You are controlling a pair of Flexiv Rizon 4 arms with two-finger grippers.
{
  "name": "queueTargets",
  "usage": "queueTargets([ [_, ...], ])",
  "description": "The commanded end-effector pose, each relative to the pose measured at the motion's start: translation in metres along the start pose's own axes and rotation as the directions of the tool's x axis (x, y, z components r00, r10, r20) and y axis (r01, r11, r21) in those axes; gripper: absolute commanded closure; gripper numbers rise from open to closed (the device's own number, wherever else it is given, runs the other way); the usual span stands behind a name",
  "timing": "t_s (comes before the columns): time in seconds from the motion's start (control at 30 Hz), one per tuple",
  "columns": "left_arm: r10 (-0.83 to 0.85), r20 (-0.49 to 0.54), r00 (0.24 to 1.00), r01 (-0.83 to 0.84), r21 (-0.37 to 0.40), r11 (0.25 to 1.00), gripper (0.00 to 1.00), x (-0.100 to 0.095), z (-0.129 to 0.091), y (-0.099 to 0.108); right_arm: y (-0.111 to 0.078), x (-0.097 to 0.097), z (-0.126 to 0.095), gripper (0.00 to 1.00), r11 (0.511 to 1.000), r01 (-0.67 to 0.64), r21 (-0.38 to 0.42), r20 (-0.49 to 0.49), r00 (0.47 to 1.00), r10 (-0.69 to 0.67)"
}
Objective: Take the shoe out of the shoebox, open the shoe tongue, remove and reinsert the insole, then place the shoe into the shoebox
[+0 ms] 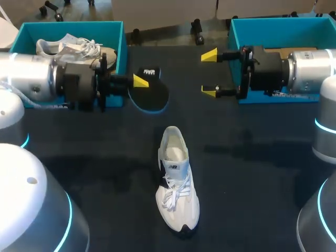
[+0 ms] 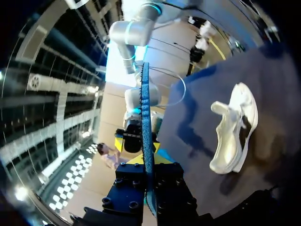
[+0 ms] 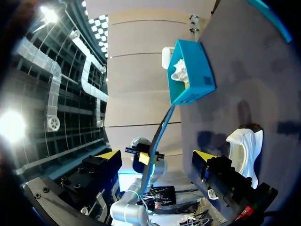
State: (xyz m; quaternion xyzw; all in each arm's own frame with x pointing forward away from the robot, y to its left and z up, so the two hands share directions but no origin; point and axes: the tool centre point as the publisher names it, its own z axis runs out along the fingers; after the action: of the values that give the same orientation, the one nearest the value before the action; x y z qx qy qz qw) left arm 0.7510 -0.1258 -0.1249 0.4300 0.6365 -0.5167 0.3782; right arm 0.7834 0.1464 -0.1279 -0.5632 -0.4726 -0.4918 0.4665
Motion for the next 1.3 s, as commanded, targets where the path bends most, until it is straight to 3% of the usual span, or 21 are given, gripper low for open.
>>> queueTargets([
  [0.03,-0.366,-0.120,0.923,0.374,0.049,0.926,1.00,-0.009,-0.001,0.004,-0.001,0.000,0.001,0.00,1.000,-0.001,-0.002,0.003,1.000,0.001],
  [0.2,-0.501,-0.099,0.860,0.505,0.022,0.863,1.00,-0.009,-0.005,0.000,-0.001,0.000,0.001,0.00,1.000,-0.001,-0.002,0.003,1.000,0.001],
  [0.7,-0.463,-0.088,0.882,0.465,0.005,0.885,1.00,-0.009,-0.007,-0.002,-0.001,0.000,0.001,0.00,1.000,-0.001,-0.002,0.003,1.000,0.001],
  [0.97,-0.759,-0.207,0.617,0.772,-0.028,0.636,1.00,-0.008,-0.006,0.002,-0.001,0.000,0.001,0.00,1.000,-0.001,-0.002,0.003,1.000,0.001],
  [1.3,-0.914,-0.234,0.331,0.930,-0.085,0.359,1.00,-0.009,-0.008,0.009,-0.001,0.000,0.001,0.00,1.000,-0.001,-0.002,0.003,1.000,0.001],
])
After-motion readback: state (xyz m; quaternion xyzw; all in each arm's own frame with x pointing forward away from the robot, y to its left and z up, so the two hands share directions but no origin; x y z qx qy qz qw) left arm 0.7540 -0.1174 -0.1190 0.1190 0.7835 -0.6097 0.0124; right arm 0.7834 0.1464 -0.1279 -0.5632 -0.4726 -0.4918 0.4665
